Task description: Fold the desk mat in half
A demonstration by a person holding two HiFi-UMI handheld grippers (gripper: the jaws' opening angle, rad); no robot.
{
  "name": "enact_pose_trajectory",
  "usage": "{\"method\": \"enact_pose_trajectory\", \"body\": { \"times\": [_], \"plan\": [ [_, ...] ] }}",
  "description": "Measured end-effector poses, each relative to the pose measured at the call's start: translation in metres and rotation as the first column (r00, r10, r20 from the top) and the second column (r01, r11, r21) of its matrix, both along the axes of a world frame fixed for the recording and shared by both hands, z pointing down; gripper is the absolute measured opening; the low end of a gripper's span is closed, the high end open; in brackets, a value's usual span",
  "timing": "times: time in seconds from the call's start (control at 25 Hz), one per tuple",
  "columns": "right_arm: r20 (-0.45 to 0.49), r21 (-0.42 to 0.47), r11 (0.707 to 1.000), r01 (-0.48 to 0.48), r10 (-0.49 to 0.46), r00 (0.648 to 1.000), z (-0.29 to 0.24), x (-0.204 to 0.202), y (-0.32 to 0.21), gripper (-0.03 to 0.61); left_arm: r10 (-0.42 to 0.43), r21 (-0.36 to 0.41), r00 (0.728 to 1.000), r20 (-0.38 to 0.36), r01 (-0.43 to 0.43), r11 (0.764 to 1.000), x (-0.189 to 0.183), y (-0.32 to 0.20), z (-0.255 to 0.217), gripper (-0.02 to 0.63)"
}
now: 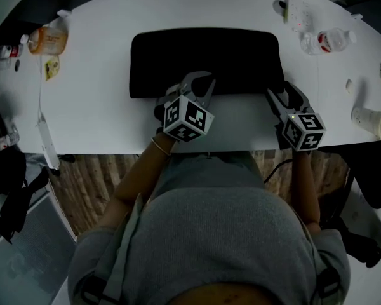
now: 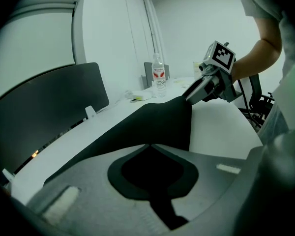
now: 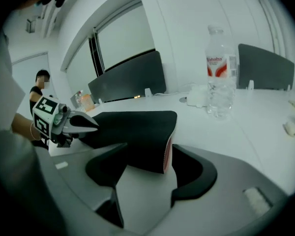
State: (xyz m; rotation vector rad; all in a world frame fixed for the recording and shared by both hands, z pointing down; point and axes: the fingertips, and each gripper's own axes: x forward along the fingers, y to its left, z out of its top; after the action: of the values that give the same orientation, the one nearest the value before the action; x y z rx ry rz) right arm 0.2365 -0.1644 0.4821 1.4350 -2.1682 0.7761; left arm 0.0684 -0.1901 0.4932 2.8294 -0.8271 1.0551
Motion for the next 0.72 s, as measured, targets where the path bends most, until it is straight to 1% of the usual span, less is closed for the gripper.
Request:
{"method": "enact_pose_trajectory", "body": {
  "times": [0.08, 0.16, 0.24, 0.28, 0.32, 0.36, 0.44, 0.56, 0.64, 0.72],
  "plan": [
    [0.074, -0.021, 0.999, -0.036, 0.038, 0.997, 0.007, 0.005, 0.0, 0.267, -0.001, -0.002, 1.0, -0.003, 0.001, 1.0, 0.0, 0.0, 0.0, 0.006],
    [0.124, -0.034, 0.998, -0.059, 0.063, 0.99, 0.009, 0.009, 0.001, 0.303, -0.002, -0.004, 1.0, -0.004, 0.002, 1.0, 0.0, 0.0, 0.0, 0.005],
    [0.145, -0.035, 0.999, -0.042, 0.047, 0.988, 0.008, 0.007, 0.0, 0.306, -0.002, -0.004, 1.0, -0.002, 0.002, 1.0, 0.0, 0.0, 0.001, 0.005],
    [0.154, -0.034, 0.999, -0.02, 0.025, 0.988, 0.007, 0.003, -0.001, 0.273, -0.004, -0.004, 1.0, -0.001, 0.004, 1.0, 0.0, 0.0, 0.001, 0.005],
    [0.163, -0.032, 0.999, 0.003, 0.002, 0.987, 0.006, -0.001, -0.002, 0.211, -0.006, -0.005, 1.0, -0.001, 0.006, 1.0, 0.0, -0.001, 0.001, 0.005],
    [0.167, -0.025, 0.999, 0.02, -0.016, 0.986, 0.004, -0.004, -0.004, 0.208, -0.01, -0.007, 1.0, -0.003, 0.01, 1.0, 0.0, -0.001, 0.002, 0.005],
    [0.156, 0.007, 0.999, 0.048, -0.048, 0.987, -0.002, -0.005, -0.006, 0.204, -0.017, -0.014, 1.0, -0.011, 0.017, 1.0, -0.001, -0.001, 0.002, 0.004],
    [0.079, 0.093, 0.992, 0.091, -0.098, 0.992, -0.016, -0.009, -0.011, 0.192, -0.026, -0.022, 0.999, -0.02, 0.026, 0.999, -0.002, -0.002, 0.002, 0.003],
    [0.045, 0.141, 0.984, 0.106, -0.113, 0.993, -0.026, -0.012, -0.013, 0.184, -0.031, -0.024, 0.999, -0.02, 0.031, 0.999, -0.002, -0.002, 0.003, 0.003],
    [0.032, 0.185, 0.974, 0.128, -0.136, 0.99, -0.036, -0.014, -0.014, 0.156, -0.034, -0.025, 0.999, -0.022, 0.033, 0.999, -0.003, -0.002, 0.003, 0.003]
  ]
}}
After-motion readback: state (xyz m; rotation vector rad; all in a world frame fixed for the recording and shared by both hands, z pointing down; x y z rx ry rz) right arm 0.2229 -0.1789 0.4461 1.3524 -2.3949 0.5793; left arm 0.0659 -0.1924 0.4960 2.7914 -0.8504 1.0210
